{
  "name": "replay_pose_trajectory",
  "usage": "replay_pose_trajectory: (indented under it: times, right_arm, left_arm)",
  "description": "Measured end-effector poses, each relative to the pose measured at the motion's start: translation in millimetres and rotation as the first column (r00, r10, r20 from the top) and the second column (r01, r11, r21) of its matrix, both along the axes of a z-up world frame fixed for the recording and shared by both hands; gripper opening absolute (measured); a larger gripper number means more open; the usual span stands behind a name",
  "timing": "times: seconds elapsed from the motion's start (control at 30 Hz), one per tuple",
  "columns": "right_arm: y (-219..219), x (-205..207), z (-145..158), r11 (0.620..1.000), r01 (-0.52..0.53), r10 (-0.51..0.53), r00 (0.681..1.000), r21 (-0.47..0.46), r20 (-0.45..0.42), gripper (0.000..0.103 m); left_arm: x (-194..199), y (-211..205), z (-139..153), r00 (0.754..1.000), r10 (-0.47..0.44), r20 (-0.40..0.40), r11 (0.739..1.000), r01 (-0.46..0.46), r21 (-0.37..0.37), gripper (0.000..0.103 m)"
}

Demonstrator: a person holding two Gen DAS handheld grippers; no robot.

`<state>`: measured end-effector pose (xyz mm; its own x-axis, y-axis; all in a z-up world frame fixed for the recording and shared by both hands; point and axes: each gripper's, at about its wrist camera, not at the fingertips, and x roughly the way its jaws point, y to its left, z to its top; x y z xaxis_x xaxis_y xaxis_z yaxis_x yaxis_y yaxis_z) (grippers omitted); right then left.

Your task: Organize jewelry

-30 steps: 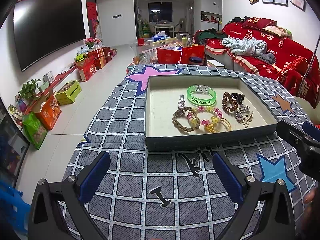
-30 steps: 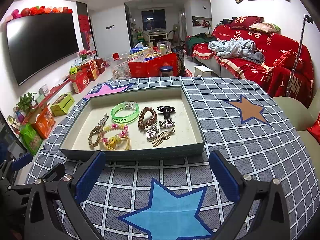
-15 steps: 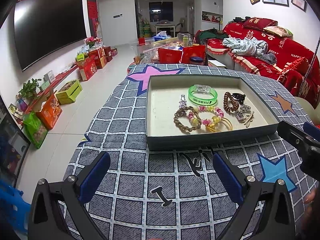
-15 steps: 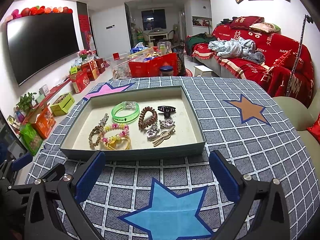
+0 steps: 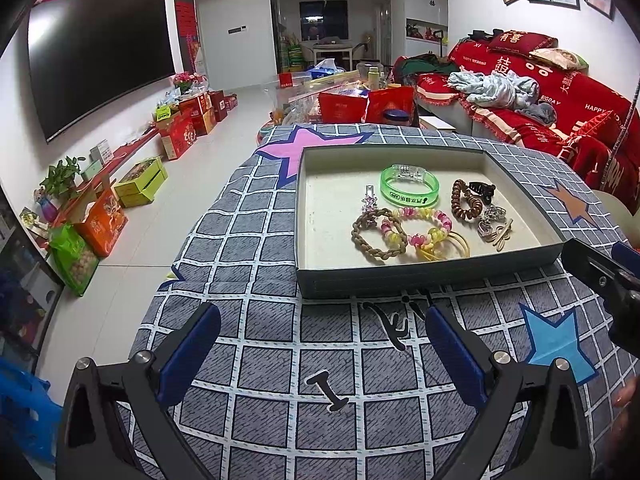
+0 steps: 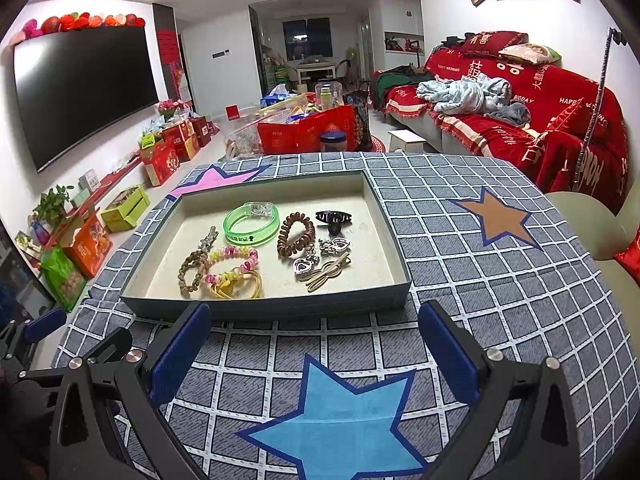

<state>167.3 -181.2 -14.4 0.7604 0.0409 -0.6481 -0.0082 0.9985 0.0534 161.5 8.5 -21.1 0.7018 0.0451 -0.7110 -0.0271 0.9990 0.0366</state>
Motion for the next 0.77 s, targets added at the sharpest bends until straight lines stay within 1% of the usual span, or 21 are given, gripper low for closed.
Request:
replay_pose_trajectory:
  times: [0.23,0.47,0.77]
  right_arm:
    - [-0.5,0.1,-0.3,1.0,0.001,-0.001,1.0,0.005,-0.003,0.103]
    - [0.7,-0.1,-0.9,1.0,0.0,0.0,1.0,0.005,-0.004,0.103]
    - [2.0,-1.2,-0.6,1.0,0.0,0.0,1.0,0.006,-0.003,0.103]
  left_arm:
    - [2.9,0.6,-1.8,1.0,0.007,-0.01,1.0,-0.007,0.002,0.103]
    - [2.1,-0.9,-1.3,1.0,-0.011,-0.008,1.0,0.011,0.004,0.103]
    - [3.5,-0.6,-1.6,1.0,-0.008,-0.023,1.0,0.008,-0.003,0.103]
